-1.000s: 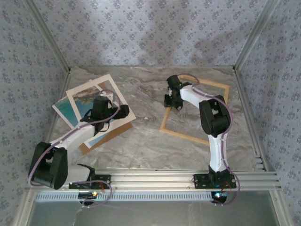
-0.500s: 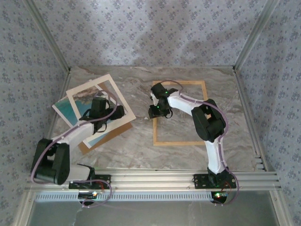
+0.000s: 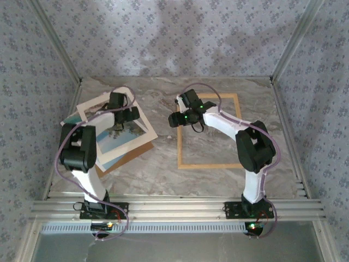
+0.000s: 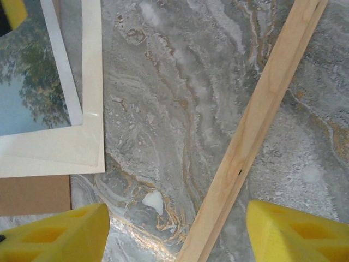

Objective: Put the photo into the frame

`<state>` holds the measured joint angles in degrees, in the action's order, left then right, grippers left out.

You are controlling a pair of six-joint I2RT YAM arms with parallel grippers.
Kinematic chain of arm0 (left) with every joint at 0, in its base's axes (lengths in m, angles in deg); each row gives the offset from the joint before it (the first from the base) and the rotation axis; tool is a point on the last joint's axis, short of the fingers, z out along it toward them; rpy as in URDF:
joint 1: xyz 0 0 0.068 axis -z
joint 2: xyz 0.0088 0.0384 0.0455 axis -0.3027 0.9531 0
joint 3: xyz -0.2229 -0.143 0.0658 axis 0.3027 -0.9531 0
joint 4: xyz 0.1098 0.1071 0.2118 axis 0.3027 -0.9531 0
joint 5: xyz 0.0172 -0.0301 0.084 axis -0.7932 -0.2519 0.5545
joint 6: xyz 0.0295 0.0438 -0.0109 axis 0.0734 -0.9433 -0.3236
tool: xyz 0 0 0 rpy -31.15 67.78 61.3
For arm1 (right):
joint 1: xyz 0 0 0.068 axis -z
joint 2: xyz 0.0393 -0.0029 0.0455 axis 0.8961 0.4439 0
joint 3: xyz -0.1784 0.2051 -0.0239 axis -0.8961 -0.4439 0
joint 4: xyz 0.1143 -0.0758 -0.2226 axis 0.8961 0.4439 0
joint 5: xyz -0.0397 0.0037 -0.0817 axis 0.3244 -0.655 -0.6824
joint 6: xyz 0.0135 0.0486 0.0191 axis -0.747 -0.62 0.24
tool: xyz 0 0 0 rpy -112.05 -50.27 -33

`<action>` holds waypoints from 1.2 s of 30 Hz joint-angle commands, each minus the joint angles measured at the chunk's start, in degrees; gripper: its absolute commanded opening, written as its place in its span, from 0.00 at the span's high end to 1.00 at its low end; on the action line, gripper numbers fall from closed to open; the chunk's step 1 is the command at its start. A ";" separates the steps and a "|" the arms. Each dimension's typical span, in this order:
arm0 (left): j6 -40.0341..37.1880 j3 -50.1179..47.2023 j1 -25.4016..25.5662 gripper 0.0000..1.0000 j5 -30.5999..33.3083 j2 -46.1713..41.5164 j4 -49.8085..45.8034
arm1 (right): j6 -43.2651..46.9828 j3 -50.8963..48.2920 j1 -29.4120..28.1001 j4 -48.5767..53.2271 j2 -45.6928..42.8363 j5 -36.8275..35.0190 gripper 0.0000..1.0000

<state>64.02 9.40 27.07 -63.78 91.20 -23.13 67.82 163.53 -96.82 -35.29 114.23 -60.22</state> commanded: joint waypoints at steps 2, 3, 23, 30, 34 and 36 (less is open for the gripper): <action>-1.87 5.40 0.45 0.00 -5.82 5.27 -6.22 | 0.18 -1.10 1.49 -2.39 -0.53 -1.12 0.31; -1.87 5.00 0.92 0.00 -6.05 5.55 -6.12 | 0.04 -1.53 1.83 -2.59 -0.70 -1.12 0.31; -1.72 -17.17 9.09 0.02 -5.95 -18.61 0.34 | -4.92 -2.42 0.92 -8.07 0.87 9.20 0.31; 5.96 -20.12 -5.12 0.00 -0.77 -23.58 1.38 | -5.94 5.70 -4.35 -5.46 7.39 4.46 0.28; 7.72 -18.21 -11.69 0.00 2.42 -22.28 -2.53 | -7.83 10.14 -5.43 -4.66 11.57 2.68 0.26; 8.06 -18.37 -13.84 0.00 1.40 -21.33 -2.08 | -8.94 12.78 -5.89 -4.16 14.06 2.09 0.25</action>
<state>69.85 -9.37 15.25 -63.81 69.01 -23.17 61.37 172.54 -102.41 -41.51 125.07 -55.89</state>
